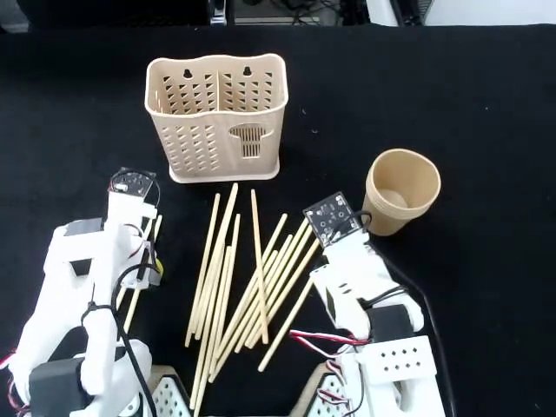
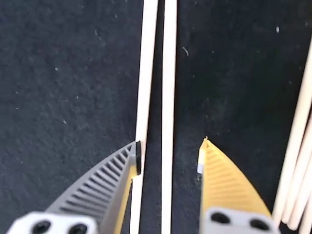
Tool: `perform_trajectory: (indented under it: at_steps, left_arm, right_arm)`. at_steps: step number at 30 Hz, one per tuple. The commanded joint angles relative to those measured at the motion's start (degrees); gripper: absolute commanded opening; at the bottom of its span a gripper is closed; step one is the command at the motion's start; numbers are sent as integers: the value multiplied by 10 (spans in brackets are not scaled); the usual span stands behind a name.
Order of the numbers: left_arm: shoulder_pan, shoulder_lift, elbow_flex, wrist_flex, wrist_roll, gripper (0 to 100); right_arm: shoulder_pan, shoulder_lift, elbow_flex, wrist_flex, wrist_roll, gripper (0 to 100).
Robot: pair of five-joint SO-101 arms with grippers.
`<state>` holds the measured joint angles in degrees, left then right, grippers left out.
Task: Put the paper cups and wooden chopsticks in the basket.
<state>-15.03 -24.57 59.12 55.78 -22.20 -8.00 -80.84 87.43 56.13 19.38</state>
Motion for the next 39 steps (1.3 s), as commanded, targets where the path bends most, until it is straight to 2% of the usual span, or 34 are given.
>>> perform_trajectory:
  at_steps: [1, 5, 9, 12, 20, 24, 29, 33, 39]
  left_arm:
    - [-7, -3, 7, -32, -4, 213]
    - [-13, -3, 13, -54, -11, 212]
    - [-14, -2, 13, -52, -71, 212]
    - [-24, -2, 13, -53, -84, 212]
    - [-29, 1, 14, -52, -85, 212]
    - [-29, 57, 3, -55, -103, 212]
    - [-31, 130, -56, -25, -83, 212]
    - [-31, 136, -60, -26, -57, 211]
    - [-31, 136, -63, -27, -53, 32]
  right_arm:
    - [-7, -4, -1, -6, -2, 50]
    - [-7, -4, -1, -6, -2, 50]
    - [-7, -4, -1, -6, -2, 50]
    - [-7, -4, -1, -6, -2, 50]
    - [-7, -4, -1, -6, -1, 50]
    - [-7, -4, -1, -6, -1, 50]
    - [-7, -4, -1, -6, -1, 50]
    - [-7, -4, -1, -6, -1, 50]
    - [-7, -4, -1, -6, -1, 50]
